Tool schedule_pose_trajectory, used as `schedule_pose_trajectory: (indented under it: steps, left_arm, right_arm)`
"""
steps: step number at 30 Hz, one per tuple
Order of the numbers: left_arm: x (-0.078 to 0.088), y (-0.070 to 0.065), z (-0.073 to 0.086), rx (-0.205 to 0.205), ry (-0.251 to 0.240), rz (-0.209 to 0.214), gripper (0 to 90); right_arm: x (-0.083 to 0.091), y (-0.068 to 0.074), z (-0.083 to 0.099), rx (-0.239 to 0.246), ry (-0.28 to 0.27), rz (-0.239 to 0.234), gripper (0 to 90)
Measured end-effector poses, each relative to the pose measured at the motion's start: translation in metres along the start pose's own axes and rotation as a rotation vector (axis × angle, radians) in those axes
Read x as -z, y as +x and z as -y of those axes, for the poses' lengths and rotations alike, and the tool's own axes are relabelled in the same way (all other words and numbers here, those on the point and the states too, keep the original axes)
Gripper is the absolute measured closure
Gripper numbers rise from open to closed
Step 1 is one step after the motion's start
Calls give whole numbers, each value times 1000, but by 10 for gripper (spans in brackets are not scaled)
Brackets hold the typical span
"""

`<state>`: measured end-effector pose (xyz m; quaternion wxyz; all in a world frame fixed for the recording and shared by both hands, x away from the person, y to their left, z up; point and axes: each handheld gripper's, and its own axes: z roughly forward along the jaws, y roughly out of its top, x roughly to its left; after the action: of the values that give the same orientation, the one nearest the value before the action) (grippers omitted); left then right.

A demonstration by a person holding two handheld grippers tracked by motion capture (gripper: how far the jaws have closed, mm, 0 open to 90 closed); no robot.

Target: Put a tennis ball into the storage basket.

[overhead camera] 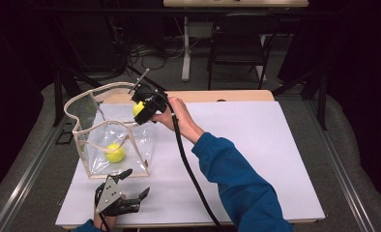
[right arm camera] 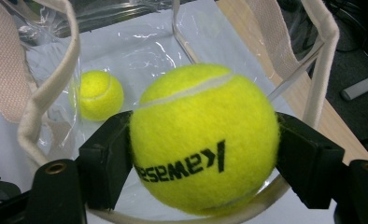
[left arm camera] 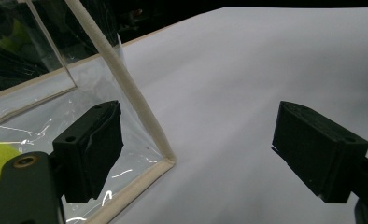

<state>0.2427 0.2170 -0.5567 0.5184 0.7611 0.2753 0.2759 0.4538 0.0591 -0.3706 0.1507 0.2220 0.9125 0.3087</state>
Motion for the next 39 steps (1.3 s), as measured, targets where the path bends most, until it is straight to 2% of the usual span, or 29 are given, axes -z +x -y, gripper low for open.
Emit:
schedule_pose_trajectory:
  steps: [5, 7, 11, 17, 21, 27, 39]
  left_arm:
    - [0, 0, 0, 0, 1, 1, 159]
    - [0, 0, 0, -2, 0, 1, 159]
    - [0, 0, 0, 0, 1, 1, 159]
    - [-1, 0, 0, -1, -1, 3, 159]
    - [-1, 0, 0, -2, 0, 3, 159]
    - [-1, 1, 0, -2, 2, 5, 159]
    - [-2, 0, 0, -4, 9, 11, 160]
  right_arm:
    - [6, 0, 0, 3, -36, -5, 201]
    - [10, 0, 0, 4, -56, -5, 146]
    - [18, -1, 1, -16, -104, -36, 83]
    - [29, -1, 3, -18, -143, -74, 37]
    - [37, 0, 4, -20, -170, -80, 34]
    - [46, -1, 10, -25, -183, -84, 27]
    - [60, -11, 36, -58, -195, -77, 3]
